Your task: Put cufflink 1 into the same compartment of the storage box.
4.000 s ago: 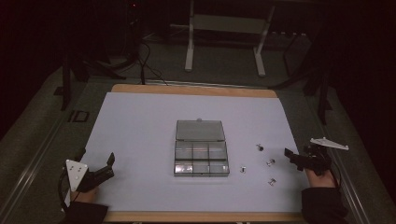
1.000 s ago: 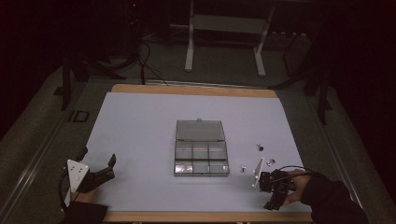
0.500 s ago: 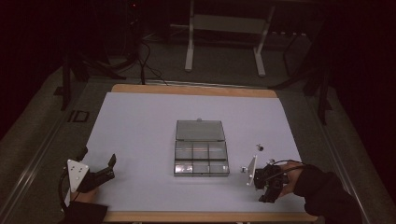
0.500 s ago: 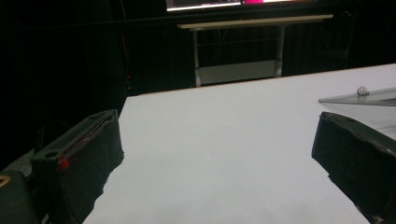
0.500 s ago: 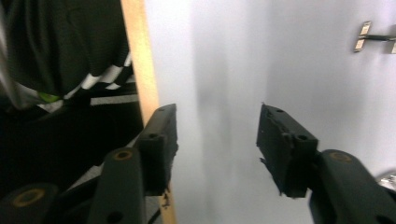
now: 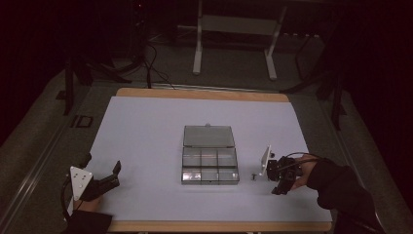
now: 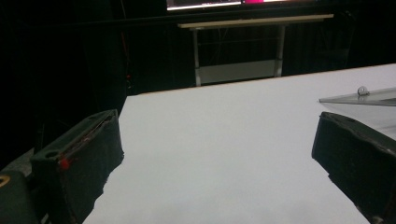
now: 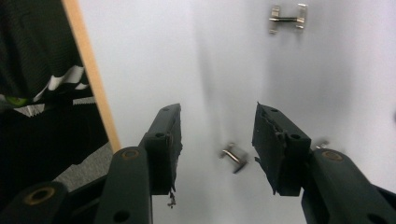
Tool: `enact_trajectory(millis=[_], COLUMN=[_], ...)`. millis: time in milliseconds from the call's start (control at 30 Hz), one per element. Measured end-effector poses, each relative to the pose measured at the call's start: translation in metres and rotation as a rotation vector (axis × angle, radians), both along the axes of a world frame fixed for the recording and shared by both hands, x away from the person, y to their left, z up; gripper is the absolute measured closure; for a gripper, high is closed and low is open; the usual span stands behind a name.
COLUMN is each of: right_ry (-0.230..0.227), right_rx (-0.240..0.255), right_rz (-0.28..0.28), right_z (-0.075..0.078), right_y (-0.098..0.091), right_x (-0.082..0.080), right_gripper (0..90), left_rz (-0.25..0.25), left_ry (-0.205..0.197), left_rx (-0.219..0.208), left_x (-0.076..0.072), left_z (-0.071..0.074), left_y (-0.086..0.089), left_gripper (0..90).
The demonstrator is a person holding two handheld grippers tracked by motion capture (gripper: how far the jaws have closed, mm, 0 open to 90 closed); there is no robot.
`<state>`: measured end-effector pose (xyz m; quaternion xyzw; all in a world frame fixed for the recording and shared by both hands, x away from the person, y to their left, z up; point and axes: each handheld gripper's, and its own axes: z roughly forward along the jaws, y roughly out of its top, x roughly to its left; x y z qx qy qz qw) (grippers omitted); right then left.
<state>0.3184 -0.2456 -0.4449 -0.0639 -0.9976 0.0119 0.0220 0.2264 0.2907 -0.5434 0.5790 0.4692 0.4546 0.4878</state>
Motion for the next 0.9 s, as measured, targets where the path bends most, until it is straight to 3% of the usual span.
enact_trajectory(millis=[167, 500, 900], right_ry=[-0.021, -0.066, -0.073], right_rx=[-0.017, -0.007, -0.006], right_rz=[-0.058, -0.069, -0.136], right_z=[0.004, 0.014, 0.005], right_y=[-0.001, -0.002, -0.007], right_x=[0.019, 0.049, 0.083], right_gripper=[50.9, 57.4, 60.1], left_rz=[-0.001, 0.000, 0.002], left_ry=[0.002, 0.001, 0.003], left_rx=[0.001, 0.003, 0.007], left_x=[0.000, 0.000, 0.000], left_z=[0.000, 0.000, 0.000], left_y=[0.000, 0.000, -0.001], left_gripper=[2.8, 2.8, 2.8])
